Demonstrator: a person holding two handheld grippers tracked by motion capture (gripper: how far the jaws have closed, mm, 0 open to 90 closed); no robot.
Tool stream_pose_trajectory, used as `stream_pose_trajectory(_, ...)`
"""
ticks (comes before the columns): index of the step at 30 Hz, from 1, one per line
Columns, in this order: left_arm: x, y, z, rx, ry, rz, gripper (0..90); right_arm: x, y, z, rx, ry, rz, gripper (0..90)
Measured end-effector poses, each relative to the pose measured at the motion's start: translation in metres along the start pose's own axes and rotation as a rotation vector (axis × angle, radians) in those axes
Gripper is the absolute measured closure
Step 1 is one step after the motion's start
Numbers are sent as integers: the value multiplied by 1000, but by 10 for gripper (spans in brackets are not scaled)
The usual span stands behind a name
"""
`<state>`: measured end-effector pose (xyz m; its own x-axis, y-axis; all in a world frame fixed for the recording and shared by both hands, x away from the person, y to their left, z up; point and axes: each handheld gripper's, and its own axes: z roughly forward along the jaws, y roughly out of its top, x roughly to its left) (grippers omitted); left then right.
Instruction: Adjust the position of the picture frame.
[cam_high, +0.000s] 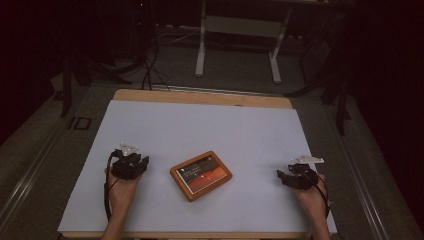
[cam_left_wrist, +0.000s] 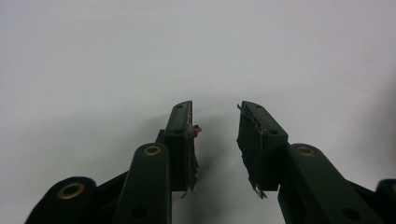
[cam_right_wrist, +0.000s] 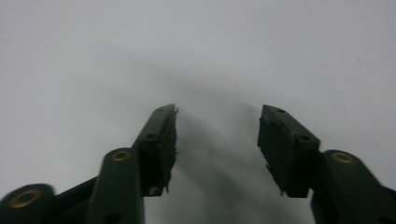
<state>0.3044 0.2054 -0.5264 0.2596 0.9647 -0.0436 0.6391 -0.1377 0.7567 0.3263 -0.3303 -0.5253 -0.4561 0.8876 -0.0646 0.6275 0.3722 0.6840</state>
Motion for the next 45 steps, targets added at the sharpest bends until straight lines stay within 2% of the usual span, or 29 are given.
stream_pose_trajectory(4, -3, 2, -9, -31, -77, 4, 653, 5, 4, -6, -36, 22, -26, 522)
stream_pose_trajectory(5, -3, 2, -9, -31, -77, 4, 653, 5, 4, -6, -36, 22, -26, 522)
stream_pose_trajectory(7, -8, 4, -17, -56, -108, 22, 652, 7, 6, -9, -52, 41, -33, 539)
stream_pose_trajectory(12, -21, 3, -26, -74, -161, 90, 649, 12, 9, -12, -54, 69, -48, 579)
stream_pose_trajectory(15, -29, 5, -31, -79, -196, 144, 709, 14, 10, -12, -52, 73, -63, 600)
stream_pose_trajectory(17, -35, 7, -34, -58, -186, 178, 812, 14, 10, -12, -52, 78, -63, 597)
stream_pose_trajectory(19, -39, 8, -37, -52, -212, 200, 886, 15, 10, -11, -51, 82, -59, 590)
stream_pose_trajectory(23, -50, 10, -42, -50, -268, 247, 892, 16, 10, -12, -55, 85, -65, 588)
stream_pose_trajectory(24, -50, 10, -42, -50, -268, 247, 892, 16, 10, -12, -55, 85, -65, 588)
stream_pose_trajectory(25, -60, 11, -46, -57, -318, 266, 892, 16, 11, -12, -55, 89, -65, 584)
stream_pose_trajectory(27, -67, 12, -47, -60, -347, 277, 892, 17, 11, -12, -54, 97, -64, 582)
stream_pose_trajectory(32, -95, 11, -51, -61, -437, 324, 891, 22, 13, -10, -47, 107, -79, 581)
stream_pose_trajectory(34, -105, 10, -51, -52, -455, 347, 891, 23, 13, -10, -50, 109, -88, 582)
stream_pose_trajectory(35, -105, 10, -51, -52, -455, 347, 891, 23, 13, -11, -50, 111, -89, 582)
stream_pose_trajectory(36, -115, 8, -52, -49, -480, 368, 891, 23, 13, -11, -51, 111, -88, 582)
stream_pose_trajectory(38, -125, 6, -53, -44, -504, 391, 891, 23, 13, -11, -52, 112, -87, 581)
stream_pose_trajectory(39, -125, 6, -53, -44, -504, 391, 891, 22, 13, -11, -52, 114, -83, 579)
stream_pose_trajectory(40, -132, 3, -54, -46, -530, 409, 890, 22, 13, -10, -50, 115, -82, 578)
stream_pose_trajectory(41, -132, 3, -54, -46, -530, 409, 890, 22, 13, -10, -50, 115, -82, 578)
stream_pose_trajectory(44, -147, -4, -53, -30, -576, 465, 890, 23, 12, -8, -49, 124, -74, 567)
stream_pose_trajectory(45, -147, -4, -53, -30, -576, 465, 890, 23, 12, -8, -47, 124, -76, 565)
